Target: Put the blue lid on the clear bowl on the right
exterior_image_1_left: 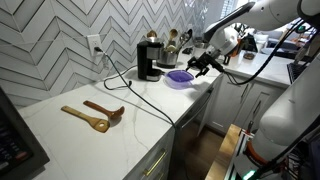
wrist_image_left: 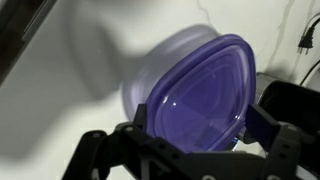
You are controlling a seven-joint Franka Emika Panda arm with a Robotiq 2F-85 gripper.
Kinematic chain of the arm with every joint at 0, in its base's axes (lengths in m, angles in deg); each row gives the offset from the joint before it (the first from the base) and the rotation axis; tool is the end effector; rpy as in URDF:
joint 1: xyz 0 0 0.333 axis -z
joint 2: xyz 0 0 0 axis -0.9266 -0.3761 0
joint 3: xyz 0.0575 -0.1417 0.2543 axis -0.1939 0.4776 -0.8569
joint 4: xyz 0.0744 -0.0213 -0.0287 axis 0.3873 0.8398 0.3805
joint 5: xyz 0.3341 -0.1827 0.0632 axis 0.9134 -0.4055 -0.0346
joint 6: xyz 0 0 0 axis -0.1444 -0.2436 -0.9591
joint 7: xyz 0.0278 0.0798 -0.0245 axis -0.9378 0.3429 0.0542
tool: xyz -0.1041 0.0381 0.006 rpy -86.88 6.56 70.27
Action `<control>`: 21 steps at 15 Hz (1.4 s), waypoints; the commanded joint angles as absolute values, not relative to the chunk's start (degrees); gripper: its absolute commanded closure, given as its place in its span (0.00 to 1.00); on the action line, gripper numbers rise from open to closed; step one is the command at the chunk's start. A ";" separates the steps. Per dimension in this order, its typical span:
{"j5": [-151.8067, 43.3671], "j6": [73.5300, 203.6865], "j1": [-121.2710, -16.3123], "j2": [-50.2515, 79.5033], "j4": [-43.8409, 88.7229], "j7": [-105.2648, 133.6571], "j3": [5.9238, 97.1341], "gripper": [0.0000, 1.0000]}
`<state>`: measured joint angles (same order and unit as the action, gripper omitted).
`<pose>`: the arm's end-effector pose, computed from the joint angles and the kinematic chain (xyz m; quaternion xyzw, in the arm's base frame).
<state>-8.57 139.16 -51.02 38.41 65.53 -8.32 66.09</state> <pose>0.4092 -0.2781 0.3704 -0.8767 0.3807 -0.1732 0.2378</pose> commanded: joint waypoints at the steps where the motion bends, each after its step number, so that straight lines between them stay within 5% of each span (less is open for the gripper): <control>1: -10.49 138.93 -51.25 38.06 64.86 -6.08 66.16 0.00; 21: -18.92 137.95 -51.60 37.14 64.32 -5.81 66.73 0.00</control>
<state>-18.91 137.42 -51.18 38.29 64.80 -4.47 66.08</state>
